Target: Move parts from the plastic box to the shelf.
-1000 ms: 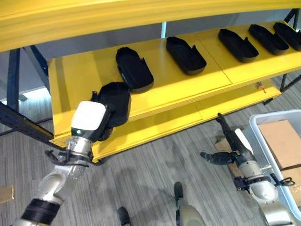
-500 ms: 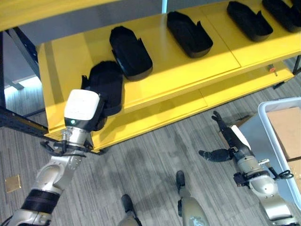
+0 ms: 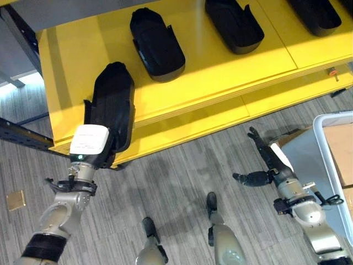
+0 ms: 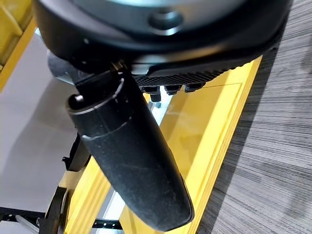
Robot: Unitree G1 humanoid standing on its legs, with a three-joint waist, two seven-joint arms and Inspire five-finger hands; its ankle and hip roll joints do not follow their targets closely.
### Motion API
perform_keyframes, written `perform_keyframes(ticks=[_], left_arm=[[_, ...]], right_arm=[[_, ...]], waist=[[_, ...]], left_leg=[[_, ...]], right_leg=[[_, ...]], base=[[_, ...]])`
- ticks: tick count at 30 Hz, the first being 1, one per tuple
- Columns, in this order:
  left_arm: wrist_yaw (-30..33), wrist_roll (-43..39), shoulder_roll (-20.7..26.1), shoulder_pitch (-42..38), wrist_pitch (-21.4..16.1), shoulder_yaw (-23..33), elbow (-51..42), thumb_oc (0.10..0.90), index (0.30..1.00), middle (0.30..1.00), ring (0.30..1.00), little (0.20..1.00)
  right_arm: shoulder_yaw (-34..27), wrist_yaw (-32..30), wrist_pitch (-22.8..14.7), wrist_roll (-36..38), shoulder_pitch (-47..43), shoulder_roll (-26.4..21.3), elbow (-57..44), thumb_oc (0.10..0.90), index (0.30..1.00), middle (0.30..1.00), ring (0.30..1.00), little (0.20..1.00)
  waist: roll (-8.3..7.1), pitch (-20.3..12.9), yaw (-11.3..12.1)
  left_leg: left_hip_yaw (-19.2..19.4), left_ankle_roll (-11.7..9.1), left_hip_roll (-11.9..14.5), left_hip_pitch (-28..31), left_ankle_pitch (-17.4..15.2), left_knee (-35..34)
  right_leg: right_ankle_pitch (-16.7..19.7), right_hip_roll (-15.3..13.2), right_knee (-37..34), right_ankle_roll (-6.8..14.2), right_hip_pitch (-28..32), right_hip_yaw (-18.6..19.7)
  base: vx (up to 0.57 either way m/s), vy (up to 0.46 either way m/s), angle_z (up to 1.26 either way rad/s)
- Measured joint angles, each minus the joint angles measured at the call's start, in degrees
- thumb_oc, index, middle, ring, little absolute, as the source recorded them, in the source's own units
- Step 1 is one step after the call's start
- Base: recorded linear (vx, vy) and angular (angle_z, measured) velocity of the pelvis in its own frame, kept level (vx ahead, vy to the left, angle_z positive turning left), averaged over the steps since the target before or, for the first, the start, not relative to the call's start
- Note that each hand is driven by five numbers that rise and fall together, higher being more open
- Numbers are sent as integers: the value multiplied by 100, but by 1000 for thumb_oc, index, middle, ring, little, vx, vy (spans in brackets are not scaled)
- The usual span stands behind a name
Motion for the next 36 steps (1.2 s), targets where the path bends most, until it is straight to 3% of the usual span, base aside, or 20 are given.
perform_keyframes(ticks=[10, 26, 31, 35, 36], left_arm=[[-53, -247, -547, -140, 313, 241, -90, 400, 300, 300, 300, 300], [-97, -696, -477, -1173, 676, 246, 306, 400, 300, 300, 300, 300], [-114, -690, -106, -1314, 627, 124, 383, 400, 300, 300, 300, 300], [-279, -680, 684, -1350, 455, -182, 418, 400, 300, 300, 300, 300], [-292, -679, 695, -1350, 430, -178, 426, 400, 300, 300, 300, 300]], right_arm=[[-3, 32, 120, -3, 14, -1, -34, 900, 1000, 1000, 1000, 1000], [2, 214, 269, 2, 63, -34, -148, 900, 1000, 1000, 1000, 1000], [3, 258, 269, 3, 47, -42, -153, 900, 1000, 1000, 1000, 1000], [29, 369, 269, 4, 61, -42, -154, 900, 1000, 1000, 1000, 1000], [28, 369, 268, 3, 62, -43, -154, 900, 1000, 1000, 1000, 1000]], waist=[[-33, 136, -10], [-114, 169, -65], [-236, 204, -72], [-335, 212, -104], [-335, 212, -110]], left_leg=[[-24, 3, 6, -37, 7, 0], [-90, -5, 28, -221, 14, 46], [-95, -5, 37, -315, 10, 133], [-96, -10, 42, -359, 18, 140], [-95, -9, 41, -360, 17, 142]], right_leg=[[1, 4, 1, 0, -18, -30], [14, 28, 3, -13, -141, -69], [30, 25, 2, -34, -191, -76], [51, 37, 1, -61, -236, -70], [50, 31, 1, -60, -236, -70]], base=[[0, -1, 0], [2, 0, 0], [9, 5, 0], [12, 5, 0], [37, 21, 1]])
